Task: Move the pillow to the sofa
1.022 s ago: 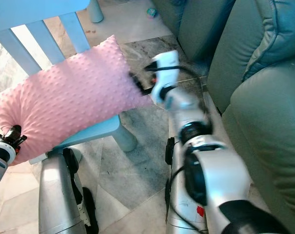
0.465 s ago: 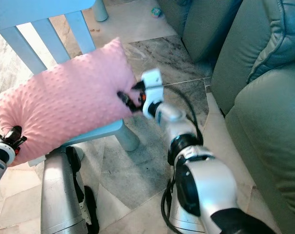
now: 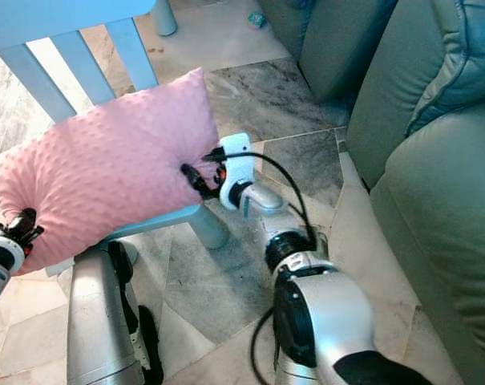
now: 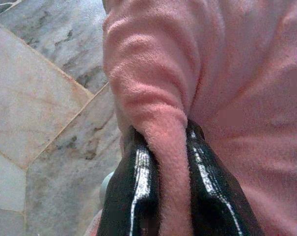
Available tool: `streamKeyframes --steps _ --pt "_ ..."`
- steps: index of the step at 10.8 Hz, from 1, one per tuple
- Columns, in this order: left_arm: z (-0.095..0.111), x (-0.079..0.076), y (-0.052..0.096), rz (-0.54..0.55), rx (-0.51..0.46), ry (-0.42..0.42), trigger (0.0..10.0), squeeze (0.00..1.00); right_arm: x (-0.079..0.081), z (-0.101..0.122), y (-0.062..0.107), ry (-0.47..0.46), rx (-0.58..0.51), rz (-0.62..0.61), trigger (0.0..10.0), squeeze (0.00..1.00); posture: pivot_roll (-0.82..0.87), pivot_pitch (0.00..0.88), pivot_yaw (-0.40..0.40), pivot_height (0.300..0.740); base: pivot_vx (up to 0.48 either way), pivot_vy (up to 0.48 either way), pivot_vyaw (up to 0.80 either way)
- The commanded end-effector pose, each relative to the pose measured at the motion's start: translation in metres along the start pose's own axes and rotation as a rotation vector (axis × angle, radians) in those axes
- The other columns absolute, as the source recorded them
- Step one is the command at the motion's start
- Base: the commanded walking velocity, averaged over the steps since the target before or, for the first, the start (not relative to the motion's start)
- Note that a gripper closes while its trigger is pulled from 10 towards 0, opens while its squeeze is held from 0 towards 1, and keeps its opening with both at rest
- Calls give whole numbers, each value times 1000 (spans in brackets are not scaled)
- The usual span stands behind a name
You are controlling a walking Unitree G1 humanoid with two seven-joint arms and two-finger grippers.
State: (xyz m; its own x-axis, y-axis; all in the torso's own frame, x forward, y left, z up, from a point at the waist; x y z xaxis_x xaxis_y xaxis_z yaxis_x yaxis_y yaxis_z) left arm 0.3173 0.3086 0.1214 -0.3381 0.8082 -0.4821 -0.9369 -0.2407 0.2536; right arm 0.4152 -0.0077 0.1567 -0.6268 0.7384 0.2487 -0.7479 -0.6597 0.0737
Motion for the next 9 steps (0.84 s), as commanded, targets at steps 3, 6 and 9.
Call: streamKeyframes --steps 3,6,9 --pt "-5 11 5 28 27 -12 10000 0 27 -19 -5 -110 41 123 0 0 52 445 75 414 0 0 0" --pt "-6 8 5 5 24 14 0 0 23 -28 2 -174 55 167 0 0 41 446 72 414 0 0 0" --pt "-8 5 4 2 29 18 0 0 22 -37 8 -201 62 202 0 0 36 447 76 414 0 0 0"
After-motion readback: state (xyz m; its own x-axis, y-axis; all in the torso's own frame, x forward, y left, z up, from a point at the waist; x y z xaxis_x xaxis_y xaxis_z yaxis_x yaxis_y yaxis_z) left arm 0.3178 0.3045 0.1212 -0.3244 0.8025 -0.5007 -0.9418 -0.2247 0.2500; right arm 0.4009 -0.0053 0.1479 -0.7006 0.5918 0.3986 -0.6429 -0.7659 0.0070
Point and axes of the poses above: a point about 5 cm out from each wrist's last joint towards the gripper, its own y axis pointing back from the gripper into the wrist, its own z axis along the axis of the wrist's last joint, x = y × z, the point moved 4 cm from there along -y, pointing out of the wrist towards the gripper
